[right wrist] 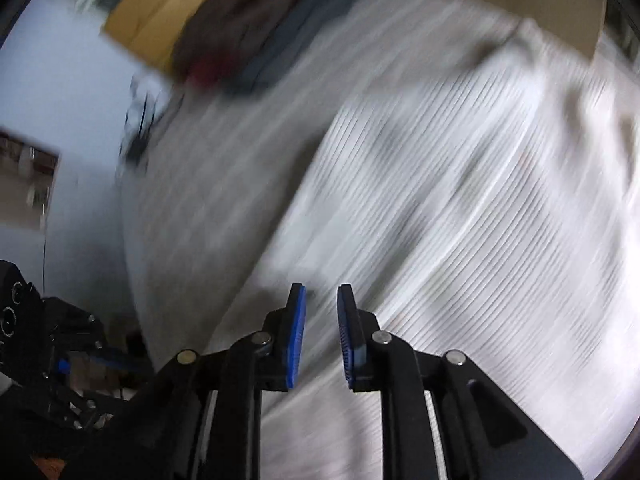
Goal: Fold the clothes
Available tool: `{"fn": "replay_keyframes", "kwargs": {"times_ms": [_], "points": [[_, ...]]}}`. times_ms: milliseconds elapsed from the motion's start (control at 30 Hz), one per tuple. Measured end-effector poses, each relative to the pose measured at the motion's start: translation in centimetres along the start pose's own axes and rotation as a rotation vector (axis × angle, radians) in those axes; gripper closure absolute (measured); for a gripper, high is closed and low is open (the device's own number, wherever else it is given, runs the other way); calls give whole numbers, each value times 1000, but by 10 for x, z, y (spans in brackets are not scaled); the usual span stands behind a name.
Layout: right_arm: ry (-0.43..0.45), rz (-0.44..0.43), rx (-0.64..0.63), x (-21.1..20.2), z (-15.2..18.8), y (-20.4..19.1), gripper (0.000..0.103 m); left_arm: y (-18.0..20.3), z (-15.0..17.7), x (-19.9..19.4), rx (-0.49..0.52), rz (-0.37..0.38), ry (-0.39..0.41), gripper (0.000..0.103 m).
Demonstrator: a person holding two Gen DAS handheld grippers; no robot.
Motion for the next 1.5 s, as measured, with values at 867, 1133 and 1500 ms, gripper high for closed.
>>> {"fn": "replay_keyframes", "kwargs": {"times_ms": [867, 1133, 1500], "points": [[153, 335, 238, -10, -89, -11, 57, -16, 79, 37, -150, -226, 121, 58], [50, 410, 250, 31, -113, 13, 54, -15, 78, 39, -147, -249, 116, 79], [113, 364, 232, 13, -98, 22, 96, -1, 70, 39, -118, -200, 129, 91]]}}
Point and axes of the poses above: each gripper's, at about its wrist camera, not at the fingertips, and x roughly the way its jaws point, y to its right, z to its underside, the point moved 9 cm from there along x, roughly the way its jaws point, and after that the axes turned 4 degrees about z, right-handed, at the moved point
